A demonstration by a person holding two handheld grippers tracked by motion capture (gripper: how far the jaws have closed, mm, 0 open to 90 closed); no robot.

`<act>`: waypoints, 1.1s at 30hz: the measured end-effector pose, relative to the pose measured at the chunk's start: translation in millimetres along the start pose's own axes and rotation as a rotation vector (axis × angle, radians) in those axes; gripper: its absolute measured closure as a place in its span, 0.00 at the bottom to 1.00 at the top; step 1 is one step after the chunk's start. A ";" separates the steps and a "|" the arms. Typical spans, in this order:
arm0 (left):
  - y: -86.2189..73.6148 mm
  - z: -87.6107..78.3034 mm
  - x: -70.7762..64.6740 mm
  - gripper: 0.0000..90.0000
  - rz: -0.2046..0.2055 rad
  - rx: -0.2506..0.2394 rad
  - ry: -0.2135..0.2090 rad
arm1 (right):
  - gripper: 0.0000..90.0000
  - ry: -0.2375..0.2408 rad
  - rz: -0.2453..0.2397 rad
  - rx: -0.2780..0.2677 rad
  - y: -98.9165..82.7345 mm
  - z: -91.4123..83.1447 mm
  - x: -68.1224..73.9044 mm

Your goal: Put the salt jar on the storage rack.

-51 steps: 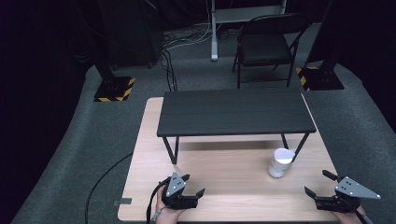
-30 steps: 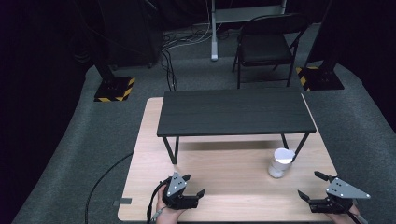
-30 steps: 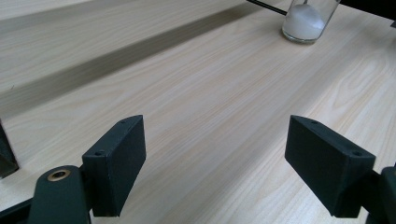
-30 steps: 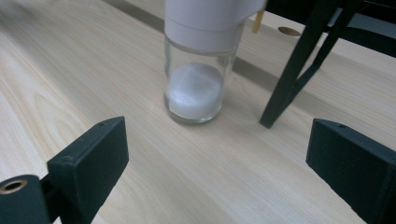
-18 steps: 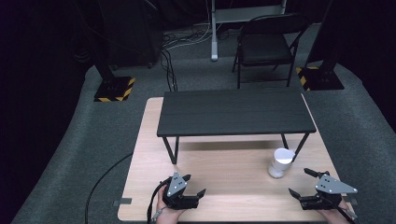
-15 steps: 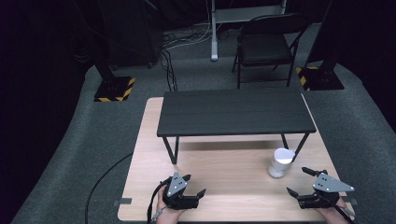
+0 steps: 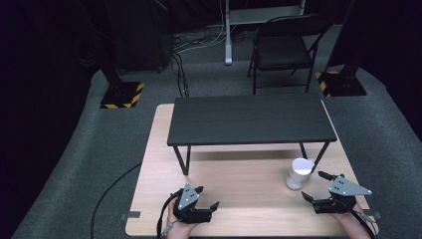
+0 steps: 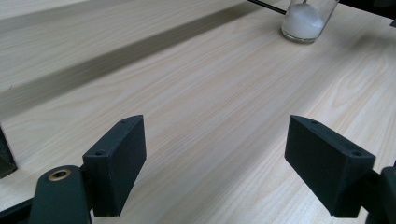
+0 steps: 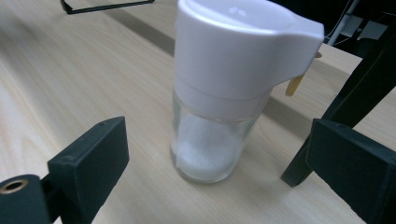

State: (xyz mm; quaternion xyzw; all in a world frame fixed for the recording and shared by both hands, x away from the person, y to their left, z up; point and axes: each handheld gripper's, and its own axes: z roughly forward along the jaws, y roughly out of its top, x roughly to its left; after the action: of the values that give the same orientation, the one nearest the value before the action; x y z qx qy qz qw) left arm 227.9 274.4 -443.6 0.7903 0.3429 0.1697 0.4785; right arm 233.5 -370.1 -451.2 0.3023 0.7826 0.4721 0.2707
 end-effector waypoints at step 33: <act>-0.4 -0.4 0.7 0.23 0.000 -0.002 -0.001 | 0.13 0.044 0.162 -0.034 7.1 47.0 -18.4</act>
State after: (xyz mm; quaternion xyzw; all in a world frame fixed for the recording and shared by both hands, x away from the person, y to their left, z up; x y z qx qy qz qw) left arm 228.0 275.3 -443.9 0.7898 0.3427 0.1696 0.4796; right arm 280.7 -353.8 -461.4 0.3494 0.7533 0.5121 0.2195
